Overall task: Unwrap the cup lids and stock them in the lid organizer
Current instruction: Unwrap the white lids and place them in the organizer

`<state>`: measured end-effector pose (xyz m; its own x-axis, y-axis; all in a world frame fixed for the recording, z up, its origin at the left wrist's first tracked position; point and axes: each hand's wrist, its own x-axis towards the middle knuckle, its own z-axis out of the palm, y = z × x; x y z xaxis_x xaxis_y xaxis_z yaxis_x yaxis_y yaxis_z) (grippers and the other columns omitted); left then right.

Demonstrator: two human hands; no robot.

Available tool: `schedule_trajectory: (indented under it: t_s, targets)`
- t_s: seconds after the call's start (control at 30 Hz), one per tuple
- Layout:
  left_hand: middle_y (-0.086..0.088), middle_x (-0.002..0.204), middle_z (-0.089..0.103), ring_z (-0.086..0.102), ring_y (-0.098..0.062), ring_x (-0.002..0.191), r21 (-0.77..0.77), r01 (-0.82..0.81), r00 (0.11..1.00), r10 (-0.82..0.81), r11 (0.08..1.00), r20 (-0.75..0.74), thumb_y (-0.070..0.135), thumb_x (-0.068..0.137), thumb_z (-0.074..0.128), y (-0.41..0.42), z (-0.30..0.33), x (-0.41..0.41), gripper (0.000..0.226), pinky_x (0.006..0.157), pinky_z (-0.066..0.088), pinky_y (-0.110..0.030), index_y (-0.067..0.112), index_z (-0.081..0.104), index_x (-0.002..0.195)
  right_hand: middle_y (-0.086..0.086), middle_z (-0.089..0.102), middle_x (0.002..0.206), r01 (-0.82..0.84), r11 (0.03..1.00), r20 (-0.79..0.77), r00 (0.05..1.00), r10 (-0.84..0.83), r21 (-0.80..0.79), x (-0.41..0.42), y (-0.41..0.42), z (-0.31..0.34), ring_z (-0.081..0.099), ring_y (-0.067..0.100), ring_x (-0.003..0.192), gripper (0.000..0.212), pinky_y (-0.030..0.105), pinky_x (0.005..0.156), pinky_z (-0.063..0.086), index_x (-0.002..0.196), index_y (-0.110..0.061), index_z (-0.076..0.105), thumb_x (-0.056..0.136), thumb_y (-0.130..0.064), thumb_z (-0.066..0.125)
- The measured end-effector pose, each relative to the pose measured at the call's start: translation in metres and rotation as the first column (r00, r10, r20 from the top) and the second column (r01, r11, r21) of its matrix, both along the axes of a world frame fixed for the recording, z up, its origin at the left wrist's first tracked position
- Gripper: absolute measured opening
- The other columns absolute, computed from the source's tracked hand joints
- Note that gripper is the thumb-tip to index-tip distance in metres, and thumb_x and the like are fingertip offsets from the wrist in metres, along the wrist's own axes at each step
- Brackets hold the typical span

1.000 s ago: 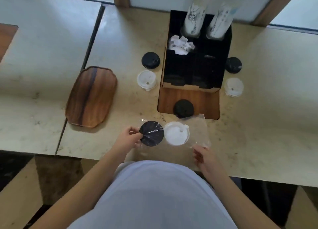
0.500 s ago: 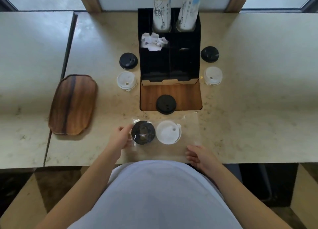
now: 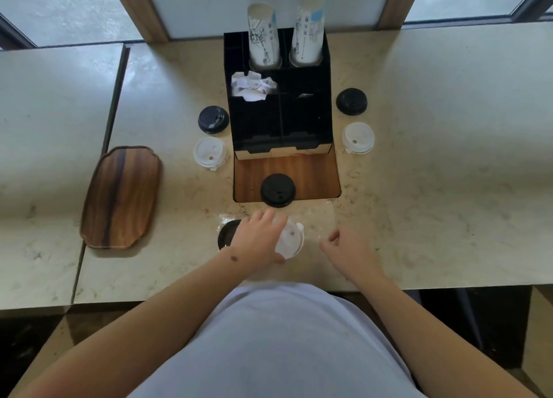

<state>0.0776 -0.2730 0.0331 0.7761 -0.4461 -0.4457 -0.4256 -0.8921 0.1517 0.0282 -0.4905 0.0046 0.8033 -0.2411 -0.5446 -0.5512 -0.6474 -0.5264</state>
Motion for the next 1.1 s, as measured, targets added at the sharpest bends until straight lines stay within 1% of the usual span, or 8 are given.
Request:
schedule_trajectory:
  t_s: [0.1, 0.2, 0.37, 0.5, 0.73, 0.93, 1.03, 1.1]
  targets:
    - [-0.005, 0.139, 0.049, 0.048, -0.031, 0.125, 0.1, 0.027, 1.0, -0.026, 0.995, -0.011, 0.065, 0.067, 0.081, -0.013, -0.005, 0.005, 0.099, 0.099, 0.045, -0.046, 0.022, 0.037, 0.145, -0.005, 0.056, 0.073, -0.077, 0.991, -0.011, 0.997, 0.076, -0.111, 0.013, 0.006, -0.013, 0.054, 0.011, 0.066, 0.023, 0.027, 0.058, 0.042, 0.081, -0.023, 0.051, 0.087, -0.041, 0.064]
    - [-0.006, 0.137, 0.052, 0.049, -0.032, 0.123, 0.163, 0.06, 0.997, -0.066, 0.985, 0.033, 0.063, 0.069, 0.081, -0.021, -0.007, 0.007, 0.096, 0.1, 0.044, -0.047, 0.021, 0.039, 0.144, -0.008, 0.051, 0.065, -0.161, 0.972, -0.014, 0.987, 0.161, -0.169, 0.019, 0.008, -0.025, 0.048, 0.005, 0.057, 0.028, 0.022, 0.05, 0.035, 0.074, -0.024, 0.045, 0.09, -0.039, 0.063]
    - [-0.009, 0.14, 0.05, 0.049, -0.034, 0.125, 0.19, 0.064, 0.997, -0.069, 0.98, 0.018, 0.062, 0.073, 0.079, -0.025, -0.008, 0.007, 0.098, 0.101, 0.044, -0.049, 0.017, 0.035, 0.148, -0.009, 0.049, 0.057, -0.221, 0.946, -0.003, 0.974, 0.226, -0.236, 0.021, 0.008, -0.036, 0.044, 0.004, 0.049, 0.033, 0.02, 0.044, 0.03, 0.065, -0.026, 0.048, 0.093, -0.039, 0.061]
    - [-0.01, 0.14, 0.051, 0.051, -0.033, 0.123, 0.153, 0.047, 0.999, -0.05, 0.987, 0.013, 0.059, 0.075, 0.08, -0.024, -0.011, 0.004, 0.099, 0.099, 0.046, -0.047, 0.015, 0.032, 0.15, -0.008, 0.043, 0.052, -0.264, 0.931, -0.03, 0.964, 0.265, -0.253, 0.023, 0.008, -0.04, 0.038, 0.008, 0.044, 0.036, 0.023, 0.043, 0.035, 0.06, -0.024, 0.046, 0.093, -0.033, 0.057]
    - [-0.007, 0.14, 0.053, 0.052, -0.031, 0.124, 0.066, -0.014, 1.0, 0.014, 0.998, -0.01, 0.057, 0.075, 0.081, -0.018, -0.015, 0.002, 0.102, 0.101, 0.045, -0.044, 0.016, 0.03, 0.152, -0.002, 0.058, 0.07, -0.202, 0.961, -0.037, 0.979, 0.199, -0.187, 0.021, 0.001, -0.037, 0.047, 0.012, 0.059, 0.018, 0.029, 0.055, 0.043, 0.075, -0.021, 0.051, 0.091, -0.028, 0.054]
    - [-0.01, 0.144, 0.048, 0.051, -0.032, 0.126, 0.055, -0.025, 0.999, 0.026, 0.998, -0.021, 0.05, 0.077, 0.077, -0.019, -0.016, -0.002, 0.1, 0.101, 0.046, -0.044, 0.014, 0.024, 0.154, -0.009, 0.048, 0.061, -0.004, 0.998, 0.028, 1.0, 0.002, 0.062, 0.02, -0.016, -0.03, 0.044, 0.011, 0.058, 0.02, 0.027, 0.054, 0.038, 0.068, -0.021, 0.047, 0.085, -0.028, 0.057]
    - [-0.009, 0.145, 0.047, 0.05, -0.031, 0.127, 0.049, -0.028, 0.999, 0.03, 0.998, -0.03, 0.049, 0.076, 0.077, -0.017, -0.016, -0.002, 0.102, 0.103, 0.045, -0.044, 0.014, 0.022, 0.154, -0.009, 0.044, 0.058, 0.05, 0.989, 0.034, 0.998, -0.055, 0.138, 0.018, -0.029, -0.023, 0.041, 0.01, 0.055, 0.023, 0.026, 0.054, 0.036, 0.067, -0.023, 0.044, 0.082, -0.032, 0.058]
    - [-0.009, 0.146, 0.046, 0.05, -0.031, 0.129, 0.046, -0.028, 0.998, 0.031, 0.999, -0.048, 0.049, 0.075, 0.077, -0.015, -0.017, -0.001, 0.103, 0.104, 0.045, -0.044, 0.014, 0.022, 0.154, -0.007, 0.04, 0.059, 0.073, 0.985, 0.048, 0.995, -0.082, 0.157, 0.016, -0.037, -0.021, 0.037, 0.012, 0.057, 0.024, 0.03, 0.057, 0.034, 0.067, -0.021, 0.041, 0.083, -0.028, 0.058]
